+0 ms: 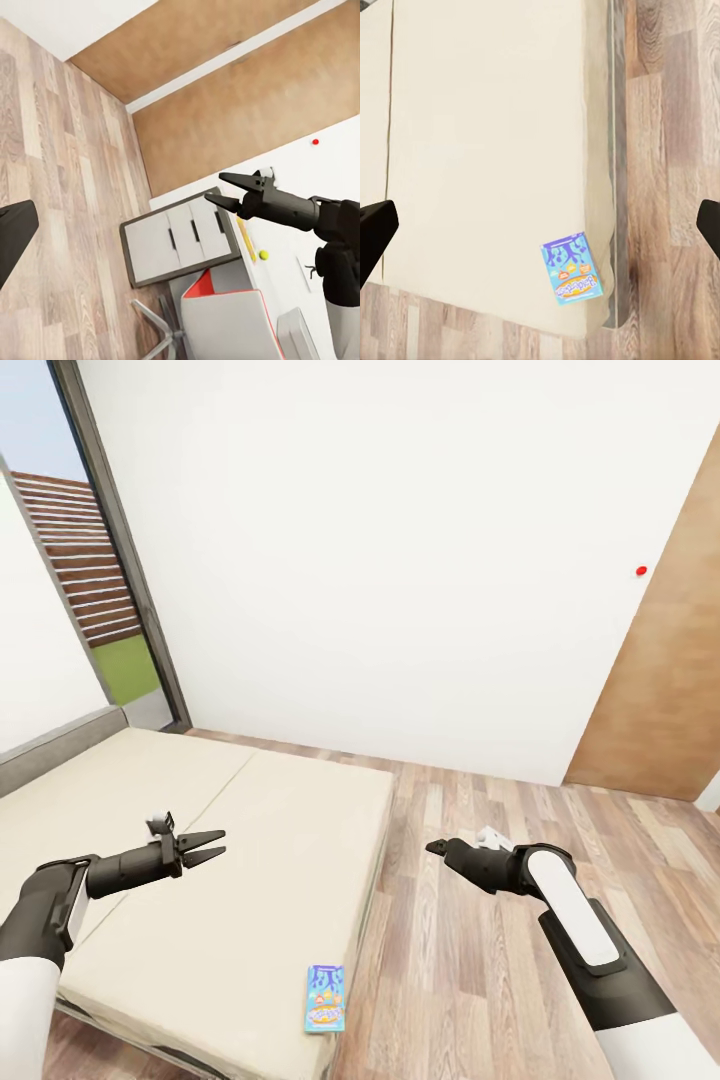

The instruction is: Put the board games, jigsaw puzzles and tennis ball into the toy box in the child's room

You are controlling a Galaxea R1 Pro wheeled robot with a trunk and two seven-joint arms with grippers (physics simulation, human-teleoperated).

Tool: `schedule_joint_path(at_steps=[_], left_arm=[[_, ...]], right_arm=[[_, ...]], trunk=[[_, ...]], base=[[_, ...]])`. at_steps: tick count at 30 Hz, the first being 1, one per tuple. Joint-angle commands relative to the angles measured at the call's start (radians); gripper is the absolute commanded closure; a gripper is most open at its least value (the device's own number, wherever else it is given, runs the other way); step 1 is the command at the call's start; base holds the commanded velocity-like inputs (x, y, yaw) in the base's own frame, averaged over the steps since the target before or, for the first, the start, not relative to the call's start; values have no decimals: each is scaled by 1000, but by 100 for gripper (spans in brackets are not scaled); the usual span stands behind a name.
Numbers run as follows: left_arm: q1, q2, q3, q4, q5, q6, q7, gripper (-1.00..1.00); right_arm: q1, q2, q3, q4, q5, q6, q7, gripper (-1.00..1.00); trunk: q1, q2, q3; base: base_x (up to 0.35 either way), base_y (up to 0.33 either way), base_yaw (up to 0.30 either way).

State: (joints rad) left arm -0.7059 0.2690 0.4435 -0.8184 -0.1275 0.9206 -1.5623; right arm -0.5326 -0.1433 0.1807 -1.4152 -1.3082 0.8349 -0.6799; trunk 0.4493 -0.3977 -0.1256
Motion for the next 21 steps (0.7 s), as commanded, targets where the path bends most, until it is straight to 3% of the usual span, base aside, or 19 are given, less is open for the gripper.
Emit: schedule_joint_path(at_steps=[1,14,21], left_arm=[[-1,-1,3,-1,-11,10,-9,-100],[-1,-1,2,-1,-11,11,-9,-100],[-1,-1,1,-1,-11,11,-9,-100]], right_arm=[[-1,-1,1,-1,-10,0,-10,-100],[-1,-1,2,-1,-10,0,-10,-100],[-1,-1,2,-1,-10,0,-10,-100]], trunk=[[1,-2,-2],[1,-2,-2],[1,-2,-2]], base=[[0,-3,19],[0,-89,9],[0,-45,131]])
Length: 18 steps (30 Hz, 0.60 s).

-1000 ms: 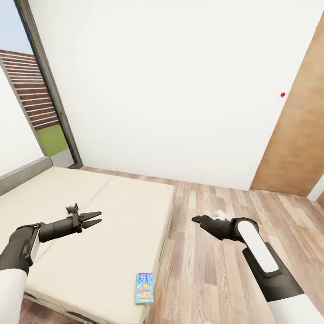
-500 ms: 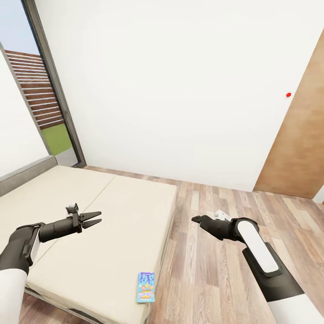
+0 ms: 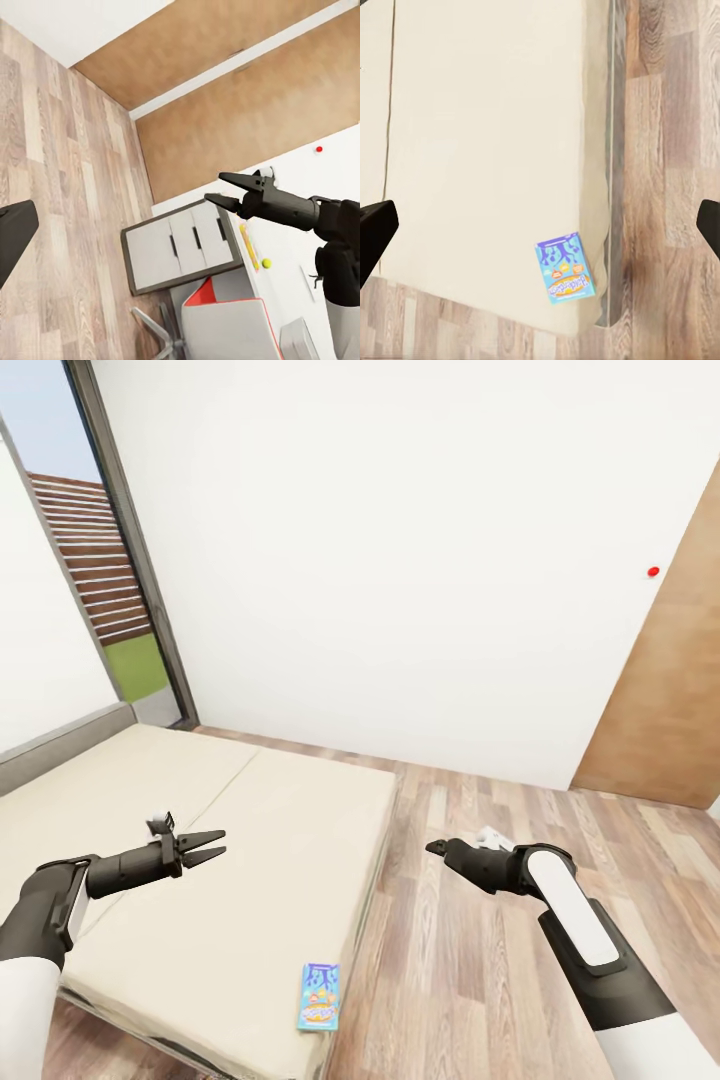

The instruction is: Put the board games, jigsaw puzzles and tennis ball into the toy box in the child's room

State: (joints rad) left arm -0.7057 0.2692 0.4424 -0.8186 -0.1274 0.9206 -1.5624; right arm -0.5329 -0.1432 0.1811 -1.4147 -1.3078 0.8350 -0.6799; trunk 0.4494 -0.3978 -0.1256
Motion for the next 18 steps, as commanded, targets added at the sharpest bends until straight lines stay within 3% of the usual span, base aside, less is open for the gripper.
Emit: schedule_joint_path(at_steps=[1,6,18], left_arm=[[-1,-1,3,-1,-11,10,-8,-100],[-1,-1,4,-1,-11,10,-8,-100],[-1,-1,4,-1,-11,10,-8,-100]], right_arm=[[-1,-1,1,-1,-10,0,-10,-100],[-1,-1,1,-1,-10,0,-10,-100],[-1,-1,2,-1,-10,0,-10,-100]], trunk=[[1,-2,-2],[1,-2,-2],[1,-2,-2]], base=[[0,-14,205],[0,-10,153],[0,-68,44]])
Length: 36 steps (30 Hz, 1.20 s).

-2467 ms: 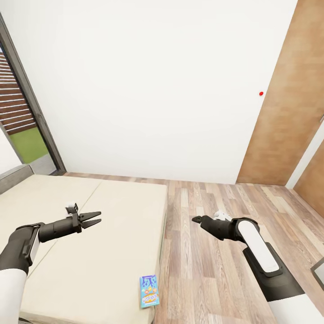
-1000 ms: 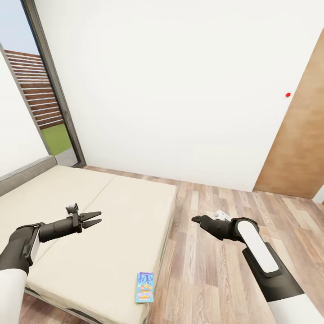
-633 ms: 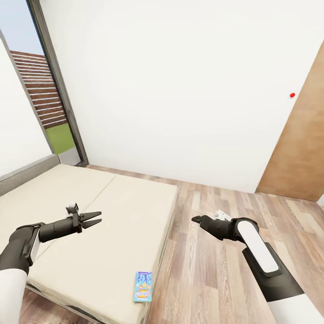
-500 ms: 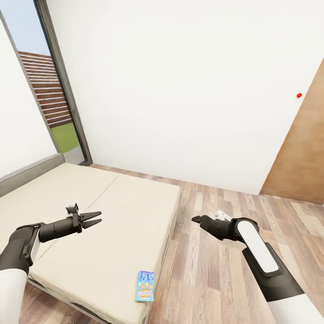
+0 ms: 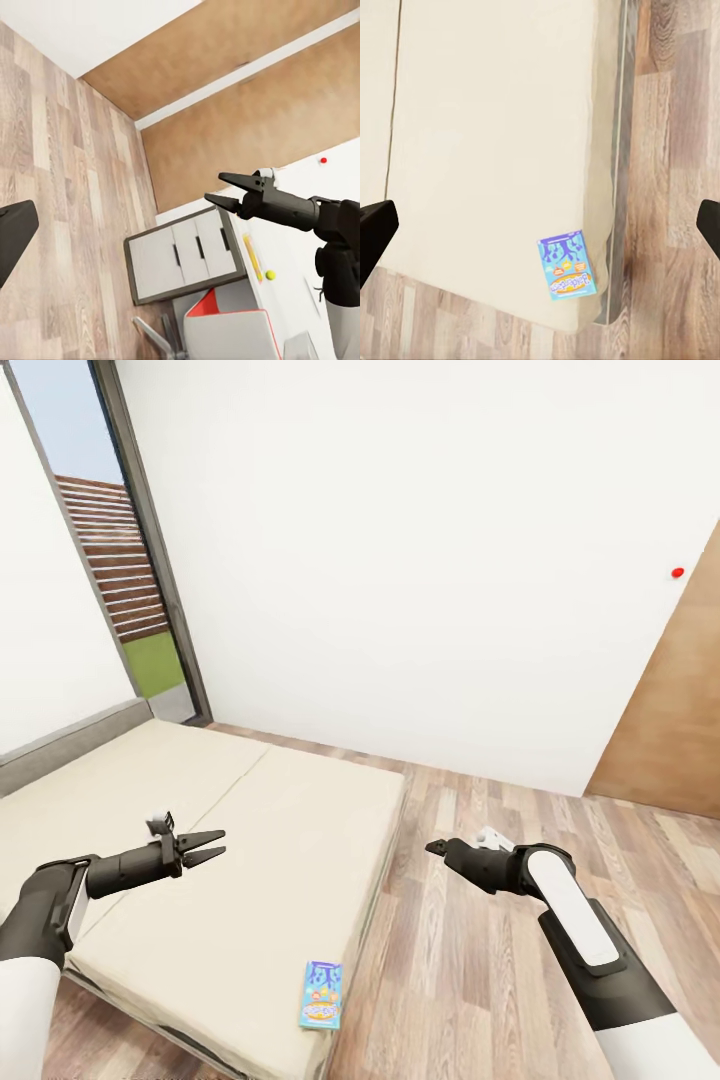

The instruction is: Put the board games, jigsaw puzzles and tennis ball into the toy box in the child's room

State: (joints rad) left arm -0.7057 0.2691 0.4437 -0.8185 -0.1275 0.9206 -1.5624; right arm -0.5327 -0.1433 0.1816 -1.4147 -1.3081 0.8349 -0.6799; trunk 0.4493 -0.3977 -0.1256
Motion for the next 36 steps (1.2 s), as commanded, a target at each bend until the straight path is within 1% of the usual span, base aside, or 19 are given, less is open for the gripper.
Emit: schedule_joint_path(at_steps=[1,10,16,22,30,36], left_arm=[[-1,-1,3,-1,-11,10,-8,-100],[-1,-1,3,-1,-11,10,-8,-100],[-1,-1,3,-1,-11,10,-8,-100],[-1,-1,3,-1,-11,10,-8,-100],[-1,-1,3,-1,-11,11,-8,-100],[-1,-1,3,-1,-10,13,-8,-100]], right_arm=[[-1,-1,2,-1,-10,0,-10,-100],[-1,-1,2,-2,-10,0,-10,-100],[-1,-1,4,-4,-10,0,-10,-100],[-1,-1,4,-4,-10,0,-10,-100],[-1,-1,5,-4,-11,0,-10,-100],[-1,-1,5,-4,-11,0,-10,-100]], trunk=[[1,-2,-2],[1,-2,-2],[1,-2,-2],[1,-2,-2],[1,-2,-2],[1,-2,-2]], base=[[0,-13,155],[0,-22,222],[0,-176,71],[0,-47,44],[8,-26,203],[43,-156,60]])
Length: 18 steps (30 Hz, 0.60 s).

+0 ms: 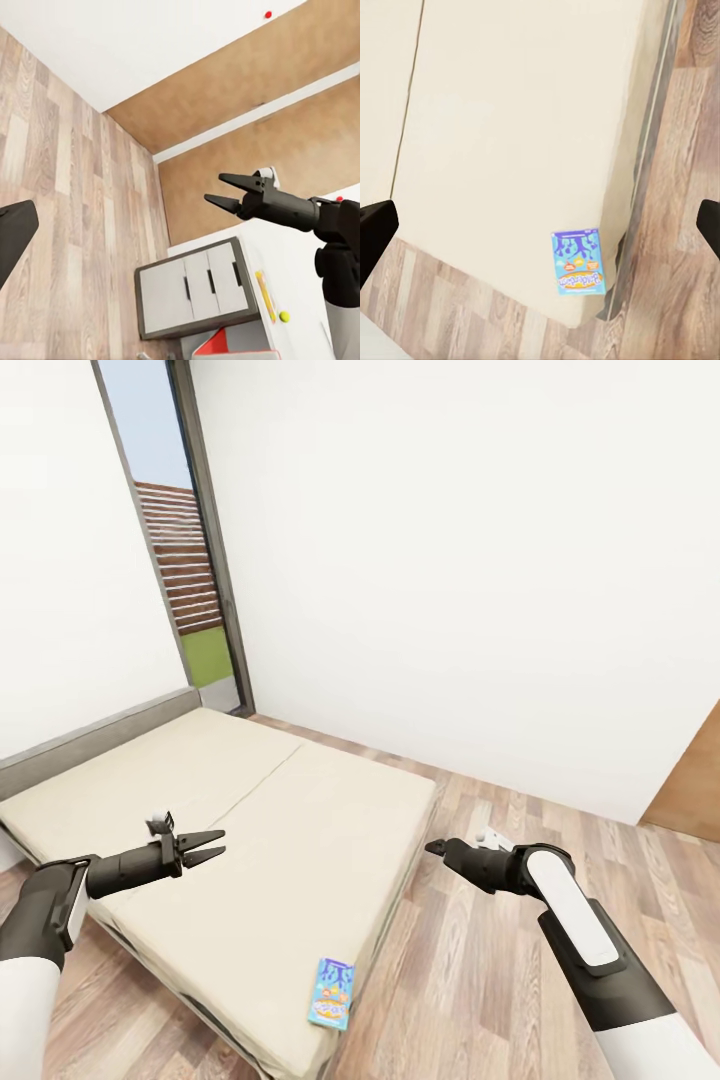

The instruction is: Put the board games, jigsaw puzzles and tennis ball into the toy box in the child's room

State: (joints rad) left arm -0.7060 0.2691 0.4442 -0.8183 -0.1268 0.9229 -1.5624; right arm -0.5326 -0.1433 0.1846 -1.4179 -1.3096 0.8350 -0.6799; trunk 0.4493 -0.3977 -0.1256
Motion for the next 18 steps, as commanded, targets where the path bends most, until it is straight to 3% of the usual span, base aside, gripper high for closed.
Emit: schedule_joint_path(at_steps=[1,18], left_arm=[[-1,-1,3,-1,-10,11,-8,-100],[-1,-1,3,-1,-10,15,-8,-100]], right_arm=[[-1,-1,1,-1,-10,0,-10,-100],[-1,-1,2,-1,-10,0,-10,-100]], trunk=[[1,-2,-2],[1,-2,-2]], base=[[14,-57,16],[3,-11,3]])
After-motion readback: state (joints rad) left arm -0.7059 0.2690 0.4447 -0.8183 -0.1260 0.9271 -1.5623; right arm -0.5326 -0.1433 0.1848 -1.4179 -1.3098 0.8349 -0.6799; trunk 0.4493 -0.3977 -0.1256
